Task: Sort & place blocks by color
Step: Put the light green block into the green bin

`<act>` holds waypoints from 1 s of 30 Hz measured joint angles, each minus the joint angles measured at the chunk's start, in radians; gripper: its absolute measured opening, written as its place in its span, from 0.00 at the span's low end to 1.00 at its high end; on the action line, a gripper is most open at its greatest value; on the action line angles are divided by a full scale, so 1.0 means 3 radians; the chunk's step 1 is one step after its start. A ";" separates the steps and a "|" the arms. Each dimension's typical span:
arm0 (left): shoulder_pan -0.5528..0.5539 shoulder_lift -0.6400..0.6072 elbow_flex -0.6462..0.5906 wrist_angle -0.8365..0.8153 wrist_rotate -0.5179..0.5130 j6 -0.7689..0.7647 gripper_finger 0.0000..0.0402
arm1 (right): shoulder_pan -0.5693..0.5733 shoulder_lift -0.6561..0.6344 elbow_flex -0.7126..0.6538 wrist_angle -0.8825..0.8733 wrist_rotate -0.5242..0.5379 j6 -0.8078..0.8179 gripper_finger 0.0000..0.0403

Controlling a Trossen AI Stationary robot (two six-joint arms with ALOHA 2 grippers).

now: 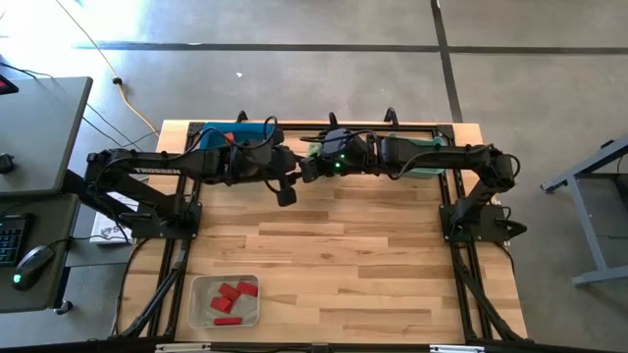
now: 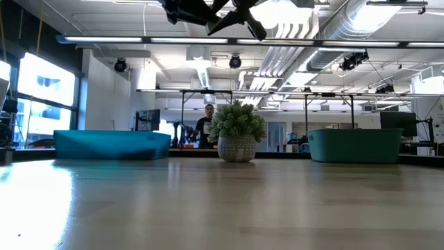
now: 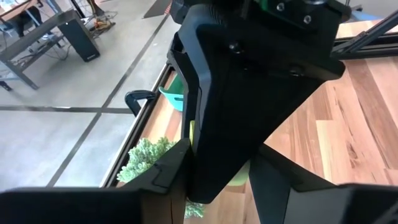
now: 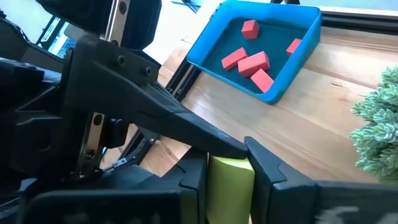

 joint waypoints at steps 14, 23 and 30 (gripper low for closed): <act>0.0000 0.0000 -0.0001 -0.0011 0.0002 -0.0028 0.32 | 0.0005 0.0000 0.0000 -0.0020 -0.0066 -0.0077 0.12; 0.0000 0.0000 -0.0003 -0.0023 0.0037 -0.0028 0.35 | 0.0005 0.0000 0.0000 -0.0032 -0.0111 -0.0074 0.12; 0.0003 -0.0001 -0.0005 -0.0037 0.0024 -0.0031 0.49 | 0.0006 -0.0004 0.0000 -0.0199 -0.0097 -0.0082 0.12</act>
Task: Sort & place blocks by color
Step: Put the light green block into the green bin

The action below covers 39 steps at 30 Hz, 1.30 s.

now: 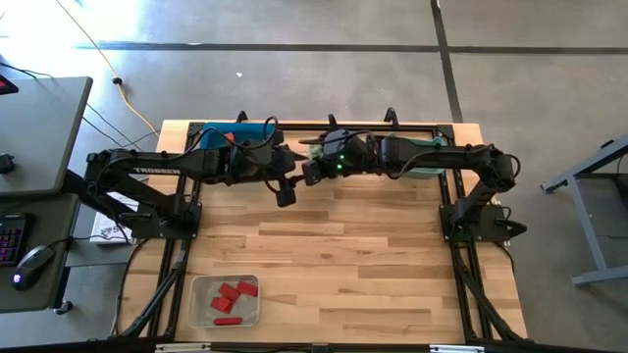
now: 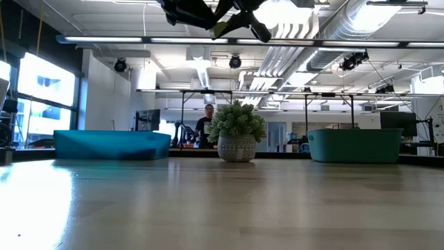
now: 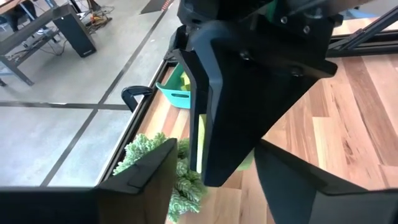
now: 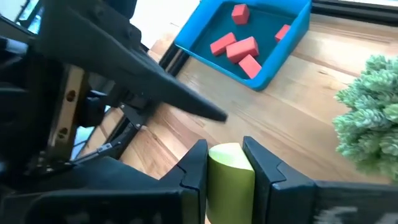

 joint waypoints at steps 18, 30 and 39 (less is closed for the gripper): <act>0.0001 -0.0008 0.0172 -0.0350 -0.0128 0.0008 0.56 | -0.0002 -0.0001 0.0000 -0.0719 0.0206 0.0054 0.12; 0.0038 -0.0008 0.0278 -0.0550 -0.0372 0.0190 0.56 | -0.0091 -0.0001 0.0000 -0.1475 0.0559 0.0055 0.12; 0.0251 -0.0006 0.0278 -0.0563 -0.0488 0.0299 0.56 | -0.0375 -0.0001 0.0000 -0.2210 0.0731 -0.0019 0.12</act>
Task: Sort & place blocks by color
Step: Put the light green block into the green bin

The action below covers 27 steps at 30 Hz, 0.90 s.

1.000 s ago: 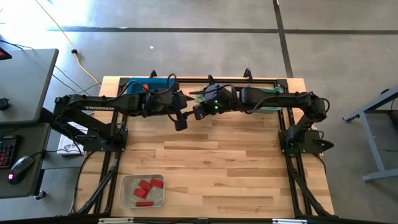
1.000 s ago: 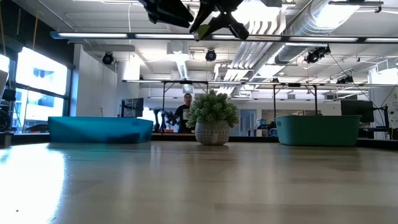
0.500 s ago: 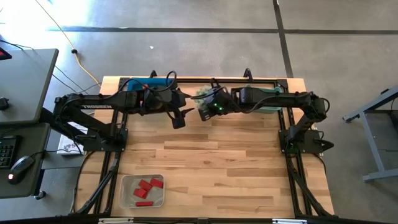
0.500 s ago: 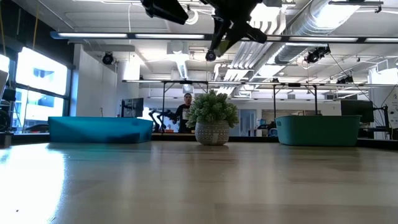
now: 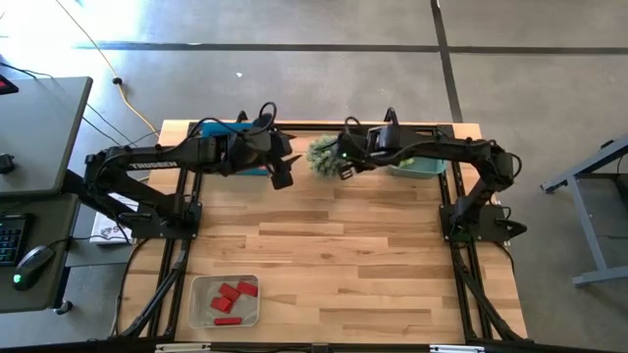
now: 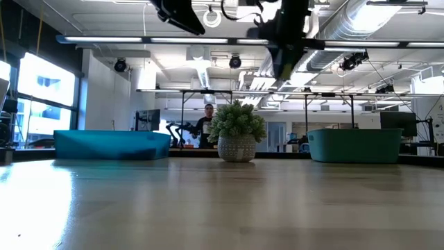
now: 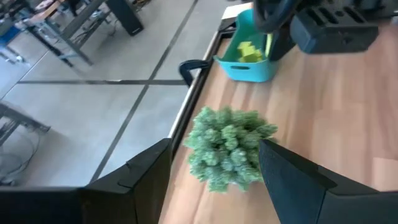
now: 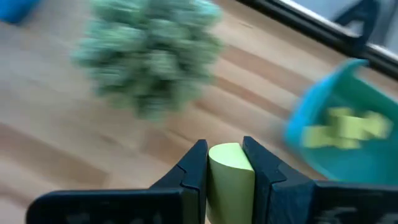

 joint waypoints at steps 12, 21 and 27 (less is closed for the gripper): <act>0.0473 0.0003 0.0000 -0.0027 0.0001 0.0000 0.56 | -0.0961 0.0000 -0.0381 -0.0287 -0.0063 -0.0625 0.12; 0.0736 0.0003 0.0000 -0.0033 0.0002 0.0000 0.56 | -0.1561 0.0001 -0.0855 0.0252 -0.0503 -0.1121 0.12; 0.0842 0.0004 0.0000 -0.0069 0.0044 -0.0006 0.56 | -0.1805 0.0001 -0.1083 0.0439 -0.0617 -0.1148 0.16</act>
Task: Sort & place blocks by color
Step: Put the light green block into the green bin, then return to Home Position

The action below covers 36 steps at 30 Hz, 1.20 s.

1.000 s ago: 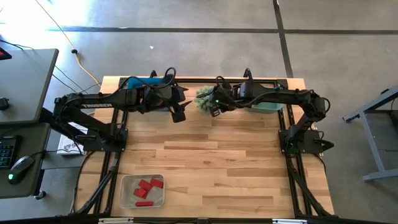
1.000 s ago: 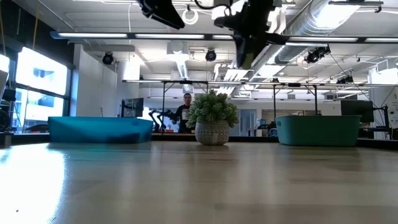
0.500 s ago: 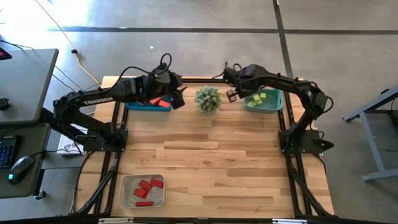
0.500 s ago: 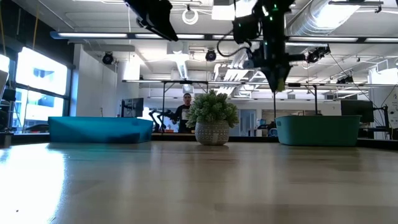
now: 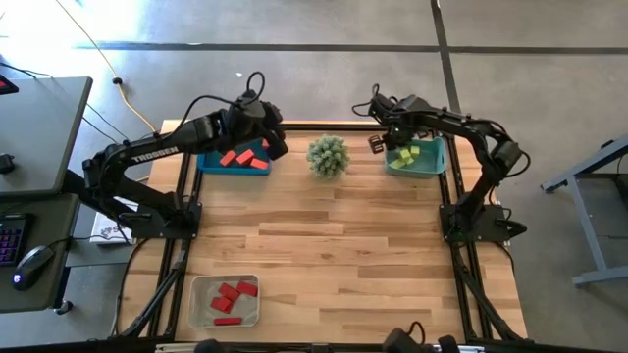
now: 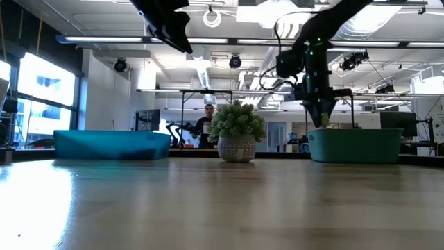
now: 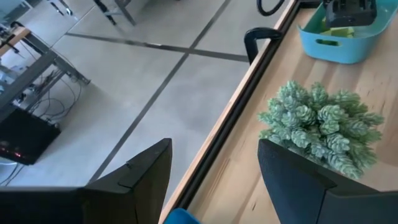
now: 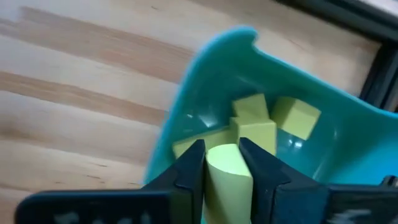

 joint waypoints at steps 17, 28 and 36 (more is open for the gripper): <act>0.0049 -0.0176 0.0001 -0.0518 0.0635 -0.0555 0.56 | -0.0126 -0.0113 -0.0161 0.0167 -0.0309 -0.0146 0.33; 0.0024 -0.0949 -0.0517 -0.0504 0.1182 -0.0985 0.56 | 0.0422 -0.0657 -0.0082 0.0777 -0.0483 -0.0234 0.33; -0.0223 -0.1689 -0.1417 0.0317 0.1216 -0.1305 0.56 | 0.1038 -0.0721 -0.0081 0.1358 -0.0581 -0.0367 0.33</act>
